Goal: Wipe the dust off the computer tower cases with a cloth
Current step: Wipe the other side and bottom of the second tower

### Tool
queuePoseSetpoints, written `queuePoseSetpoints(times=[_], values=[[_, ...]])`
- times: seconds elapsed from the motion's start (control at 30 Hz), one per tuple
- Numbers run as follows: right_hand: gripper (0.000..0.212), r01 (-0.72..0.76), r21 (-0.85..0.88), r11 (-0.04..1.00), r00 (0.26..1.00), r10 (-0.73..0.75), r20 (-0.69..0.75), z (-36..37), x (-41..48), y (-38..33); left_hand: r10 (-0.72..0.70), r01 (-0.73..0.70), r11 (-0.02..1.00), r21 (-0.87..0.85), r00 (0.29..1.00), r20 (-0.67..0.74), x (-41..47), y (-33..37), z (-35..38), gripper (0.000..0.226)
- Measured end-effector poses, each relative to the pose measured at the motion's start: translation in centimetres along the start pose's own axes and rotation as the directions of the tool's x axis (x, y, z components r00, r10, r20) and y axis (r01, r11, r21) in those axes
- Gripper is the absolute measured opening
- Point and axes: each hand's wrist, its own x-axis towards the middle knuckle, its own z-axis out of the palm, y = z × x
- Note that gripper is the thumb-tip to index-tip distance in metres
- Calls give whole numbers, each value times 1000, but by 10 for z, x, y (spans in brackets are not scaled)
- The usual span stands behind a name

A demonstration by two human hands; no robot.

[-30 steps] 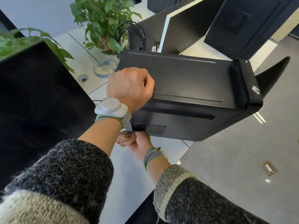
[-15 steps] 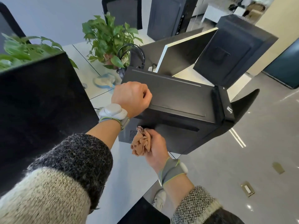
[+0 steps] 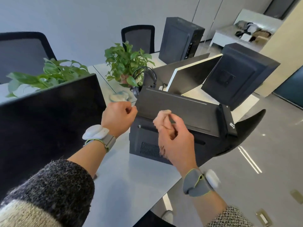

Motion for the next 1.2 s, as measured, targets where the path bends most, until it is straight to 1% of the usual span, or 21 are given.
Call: queuePoseSetpoints(times=[0.03, 0.07, 0.1, 0.17, 0.23, 0.37, 0.43, 0.47, 0.57, 0.67, 0.73, 0.8, 0.87, 0.97, 1.03, 1.1, 1.17, 1.2], values=[[30, 106, -114, 988, 989, -116, -91, -7, 6, 3, -1, 1, 1000, -12, 1000, 5, -1, -1, -1, 50], [33, 189, -256, 948, 961, -232, -151, -13, 14, 11, -6, 6, 1000, -20, 1000, 12, -3, -1, -3, 49], [36, 232, -382, 894, 933, -316, -174, -16, 23, 21, -11, 12, 1000, -22, 1000, 16, -4, -2, -4, 48], [37, 244, -549, 799, 910, -384, -154, -12, 36, 42, -32, 32, 999, -8, 999, 23, -9, -5, -8, 48], [37, 250, -628, 737, 918, -387, -89, 7, 42, 51, -70, 69, 998, 13, 997, 39, -15, -12, -12, 47], [46, 323, -627, 709, 910, -414, 1, 55, 47, 39, -147, 146, 989, 19, 984, 100, -31, -28, -18, 45], [53, 405, -589, 699, 887, -456, 68, 78, 49, 25, -180, 178, 984, 26, 977, 112, -40, -32, -23, 44], [54, 456, -541, 707, 870, -482, 103, 89, 50, 18, -190, 188, 982, 32, 975, 115, -45, -35, -24, 43], [49, 608, -320, 727, 793, -579, 191, 118, 53, -5, -184, 178, 983, 52, 973, 138, -55, -38, -26, 44], [42, 673, -173, 719, 732, -614, 295, 122, 48, -7, -210, 197, 976, 91, 965, 160, -62, -34, -23, 41], [39, 656, -131, 743, 737, -594, 322, 106, 32, 9, -207, 184, 976, 118, 952, 228, -72, -31, -16, 36], [41, 596, -131, 793, 778, -529, 339, 78, 7, 35, -186, 142, 979, 148, 919, 348, -87, -25, -3, 36], [40, 513, -122, 850, 822, -444, 356, 46, -13, 65, -169, 115, 983, 143, 872, 460, -102, -15, 14, 39], [35, 393, -143, 909, 886, -332, 324, 1, -21, 100, -119, 86, 992, 87, 852, 509, -112, 10, 42, 39], [32, 314, -169, 934, 921, -255, 295, -24, -21, 109, -74, 52, 997, 56, 849, 523, -115, 33, 59, 45], [24, 227, -166, 960, 934, -166, 315, -46, -20, 116, -45, 14, 998, 59, 822, 568, -119, 58, 76, 47], [17, 138, -169, 976, 928, -68, 367, -64, -22, 126, -57, 9, 997, 80, 775, 629, -126, 80, 92, 38], [15, 90, -177, 980, 915, -11, 404, -72, -22, 134, -81, 30, 996, 89, 752, 654, -132, 89, 100, 32]])
